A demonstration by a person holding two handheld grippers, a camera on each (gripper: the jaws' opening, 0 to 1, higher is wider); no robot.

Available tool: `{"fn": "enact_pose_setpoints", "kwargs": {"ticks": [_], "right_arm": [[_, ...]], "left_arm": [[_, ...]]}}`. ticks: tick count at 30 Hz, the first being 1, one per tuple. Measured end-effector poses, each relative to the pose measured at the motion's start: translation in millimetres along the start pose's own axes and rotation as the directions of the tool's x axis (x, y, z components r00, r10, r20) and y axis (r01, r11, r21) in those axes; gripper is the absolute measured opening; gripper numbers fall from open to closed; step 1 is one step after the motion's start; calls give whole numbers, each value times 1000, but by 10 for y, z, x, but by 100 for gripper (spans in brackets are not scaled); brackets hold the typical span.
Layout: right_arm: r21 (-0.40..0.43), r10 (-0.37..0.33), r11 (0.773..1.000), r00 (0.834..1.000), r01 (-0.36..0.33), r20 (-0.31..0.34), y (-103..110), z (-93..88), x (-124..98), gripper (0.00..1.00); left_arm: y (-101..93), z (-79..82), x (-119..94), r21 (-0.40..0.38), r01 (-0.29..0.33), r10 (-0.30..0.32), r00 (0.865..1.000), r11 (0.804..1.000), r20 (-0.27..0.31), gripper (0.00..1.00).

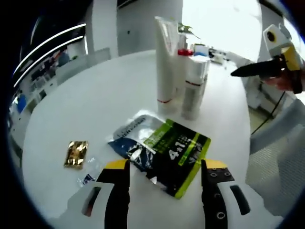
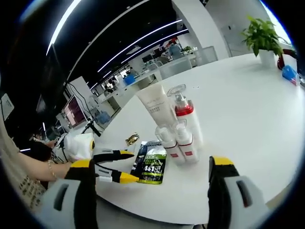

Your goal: Arrange the skincare products in the storage area until every visible bottle or jar stands upright without overlapping.

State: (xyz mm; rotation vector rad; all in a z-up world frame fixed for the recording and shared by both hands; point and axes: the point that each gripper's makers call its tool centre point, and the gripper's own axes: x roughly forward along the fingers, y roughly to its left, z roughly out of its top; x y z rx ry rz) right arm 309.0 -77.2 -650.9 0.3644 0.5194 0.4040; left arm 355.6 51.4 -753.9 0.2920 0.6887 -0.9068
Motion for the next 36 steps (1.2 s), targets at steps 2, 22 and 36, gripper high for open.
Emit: {"fn": "enact_pose_setpoints", "kwargs": {"ticks": [2, 22, 36], "right_arm": [[-4, 5, 1000, 1000, -5, 0, 23, -7, 11, 99], [-14, 57, 998, 998, -57, 24, 215, -11, -16, 99], [-21, 51, 998, 998, -51, 23, 190, -49, -119, 99]], "left_arm": [[15, -11, -67, -14, -3, 3, 1000, 1000, 3, 62], [-13, -188, -735, -197, -31, 41, 998, 980, 48, 78], [25, -312, -1135, -316, -57, 93, 991, 947, 101, 86]]}}
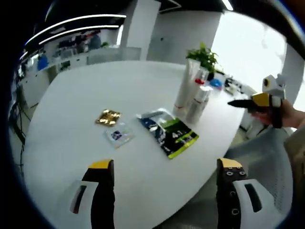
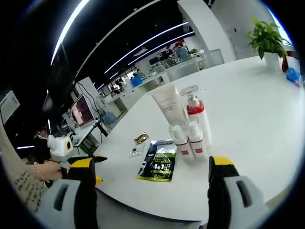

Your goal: Arrange the skincare products in the storage area until every visible bottle or jar stands upright without overlapping.

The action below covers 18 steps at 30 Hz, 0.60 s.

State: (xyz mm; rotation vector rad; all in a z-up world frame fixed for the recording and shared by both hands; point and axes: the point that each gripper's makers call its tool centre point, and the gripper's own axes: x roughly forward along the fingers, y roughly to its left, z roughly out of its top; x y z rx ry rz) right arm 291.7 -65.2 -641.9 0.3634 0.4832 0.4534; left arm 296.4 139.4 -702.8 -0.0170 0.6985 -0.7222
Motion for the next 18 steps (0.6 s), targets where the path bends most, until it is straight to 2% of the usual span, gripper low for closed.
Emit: {"fn": "enact_pose_setpoints", "kwargs": {"ticks": [7, 18], "right_arm": [[0, 1, 1000, 1000, -1, -3, 18, -26, -9, 99], [2, 3, 1000, 1000, -3, -4, 49, -52, -3, 99]], "left_arm": [[133, -56, -162, -25, -32, 32, 999, 999, 9, 88], [216, -56, -313, -36, -53, 54, 998, 998, 36, 90]]}}
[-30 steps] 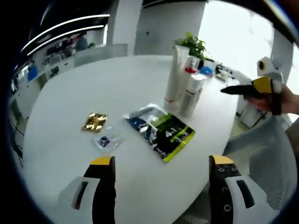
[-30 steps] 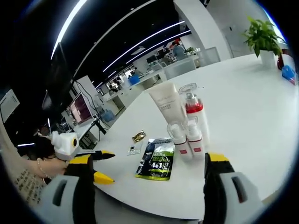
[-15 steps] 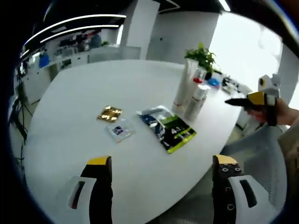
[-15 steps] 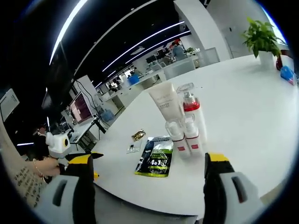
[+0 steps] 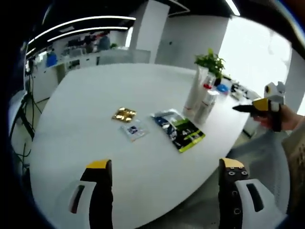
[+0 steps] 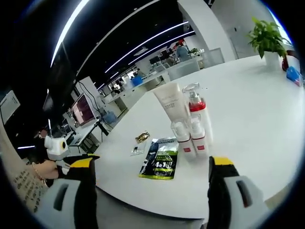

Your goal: Arrange the skincare products in the storage area until every visible bottle or jar stands upright without overlapping.

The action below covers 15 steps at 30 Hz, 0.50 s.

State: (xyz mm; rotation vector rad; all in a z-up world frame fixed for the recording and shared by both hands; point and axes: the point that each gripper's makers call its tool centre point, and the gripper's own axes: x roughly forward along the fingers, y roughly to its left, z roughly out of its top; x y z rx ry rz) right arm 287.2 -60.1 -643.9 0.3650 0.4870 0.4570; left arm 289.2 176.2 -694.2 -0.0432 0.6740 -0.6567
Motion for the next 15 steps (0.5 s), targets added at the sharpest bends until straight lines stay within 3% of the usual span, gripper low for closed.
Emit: {"fn": "enact_pose_setpoints", "kwargs": {"ticks": [5, 15], "right_arm": [[4, -5, 1000, 1000, 5, 3, -13, -4, -8, 99], [8, -7, 1000, 1000, 7, 6, -19, -9, -8, 99]], "left_arm": [[-10, 35, -15, 12, 10, -11, 1000, 1000, 22, 90], [-13, 31, -13, 16, 5, -5, 1000, 1000, 13, 90]]}}
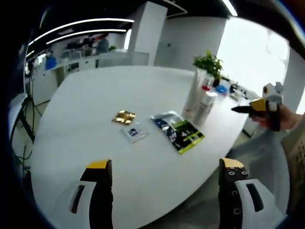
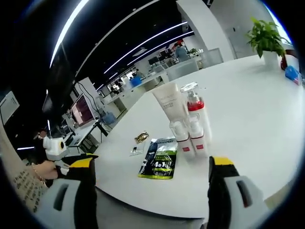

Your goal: Arrange the skincare products in the storage area until every visible bottle or jar stands upright without overlapping.

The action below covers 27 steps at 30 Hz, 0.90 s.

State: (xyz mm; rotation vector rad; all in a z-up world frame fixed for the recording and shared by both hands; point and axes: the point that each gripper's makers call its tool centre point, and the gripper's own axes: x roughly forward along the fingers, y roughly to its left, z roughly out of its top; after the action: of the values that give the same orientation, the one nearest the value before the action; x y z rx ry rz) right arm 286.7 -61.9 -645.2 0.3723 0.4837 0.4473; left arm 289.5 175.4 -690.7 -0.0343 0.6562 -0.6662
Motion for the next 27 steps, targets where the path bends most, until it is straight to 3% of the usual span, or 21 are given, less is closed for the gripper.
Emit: {"fn": "enact_pose_setpoints", "kwargs": {"ticks": [10, 27], "right_arm": [[6, 1, 1000, 1000, -1, -3, -18, -17, 11, 99], [-19, 12, 1000, 1000, -12, -13, 7, -49, 30, 98]], "left_arm": [[1, 4, 62, -10, -7, 7, 1000, 1000, -16, 90], [91, 85, 466, 30, -22, 25, 996, 999, -88, 89]]}}
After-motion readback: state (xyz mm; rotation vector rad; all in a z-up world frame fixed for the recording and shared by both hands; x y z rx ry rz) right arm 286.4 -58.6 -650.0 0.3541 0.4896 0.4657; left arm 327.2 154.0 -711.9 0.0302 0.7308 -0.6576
